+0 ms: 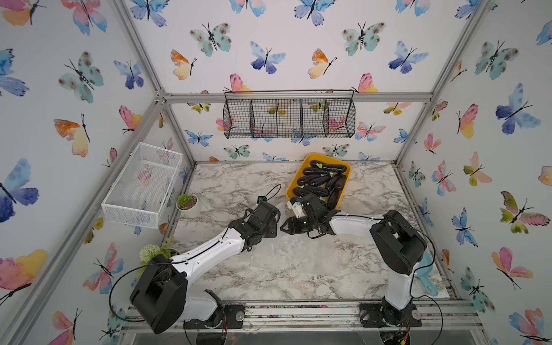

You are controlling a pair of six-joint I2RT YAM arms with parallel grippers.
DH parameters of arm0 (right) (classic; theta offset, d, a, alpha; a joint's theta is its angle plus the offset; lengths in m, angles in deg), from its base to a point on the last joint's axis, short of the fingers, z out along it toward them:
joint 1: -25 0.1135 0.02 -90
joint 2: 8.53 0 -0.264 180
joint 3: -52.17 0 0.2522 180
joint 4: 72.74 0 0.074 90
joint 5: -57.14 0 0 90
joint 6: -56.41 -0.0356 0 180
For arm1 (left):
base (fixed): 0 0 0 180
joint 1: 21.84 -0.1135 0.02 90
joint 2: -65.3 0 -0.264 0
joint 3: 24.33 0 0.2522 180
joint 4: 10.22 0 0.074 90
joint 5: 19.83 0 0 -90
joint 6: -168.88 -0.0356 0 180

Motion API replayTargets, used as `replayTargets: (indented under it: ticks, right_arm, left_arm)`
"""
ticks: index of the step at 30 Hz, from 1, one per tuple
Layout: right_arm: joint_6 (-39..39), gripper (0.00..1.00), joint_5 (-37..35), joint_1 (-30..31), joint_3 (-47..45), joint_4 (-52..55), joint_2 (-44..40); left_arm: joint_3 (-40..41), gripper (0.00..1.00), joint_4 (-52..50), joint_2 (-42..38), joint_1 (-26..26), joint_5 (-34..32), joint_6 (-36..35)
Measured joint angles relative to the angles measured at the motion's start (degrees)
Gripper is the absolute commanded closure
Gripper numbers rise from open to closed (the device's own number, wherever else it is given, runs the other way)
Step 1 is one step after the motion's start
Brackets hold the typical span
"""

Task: Place the eggplant in a zip-top bag and seal the zipper
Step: Open the zipper food storage bag, then pick up the eggplant from the basket.

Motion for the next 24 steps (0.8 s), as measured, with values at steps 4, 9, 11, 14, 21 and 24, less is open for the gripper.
replayTargets:
  ticks: [4, 9, 11, 14, 21, 24]
  right_arm:
    - [2.05, 0.43, -2.73, -0.59, -0.42, 2.86, -5.38]
    - [6.23, 0.41, -5.68, -2.03, 0.04, 6.69, -14.21]
    - [8.55, 0.41, -7.82, -3.72, 0.81, 8.46, -15.96]
    - [13.99, 0.4, -13.73, -8.37, 3.65, 11.69, -14.95]
    - [28.61, 0.41, -21.57, -18.25, 21.9, 17.64, 4.63]
    - [33.7, 0.42, -21.75, -19.74, 27.12, 20.57, 11.02]
  left_arm:
    - [-1.09, 0.98, 3.02, 4.39, -1.66, 4.96, -0.07]
    - [-1.77, 0.98, 5.62, 9.25, -2.34, 8.85, -0.04]
    - [-1.88, 0.97, 5.84, 9.49, -2.34, 9.66, -0.07]
    - [-3.02, 0.97, 5.88, 9.62, -2.67, 10.84, -0.28]
    - [-5.99, 0.96, 6.47, 11.52, -4.5, 14.19, -0.96]
    - [-6.73, 0.96, 6.16, 12.48, -4.87, 14.86, -1.18]
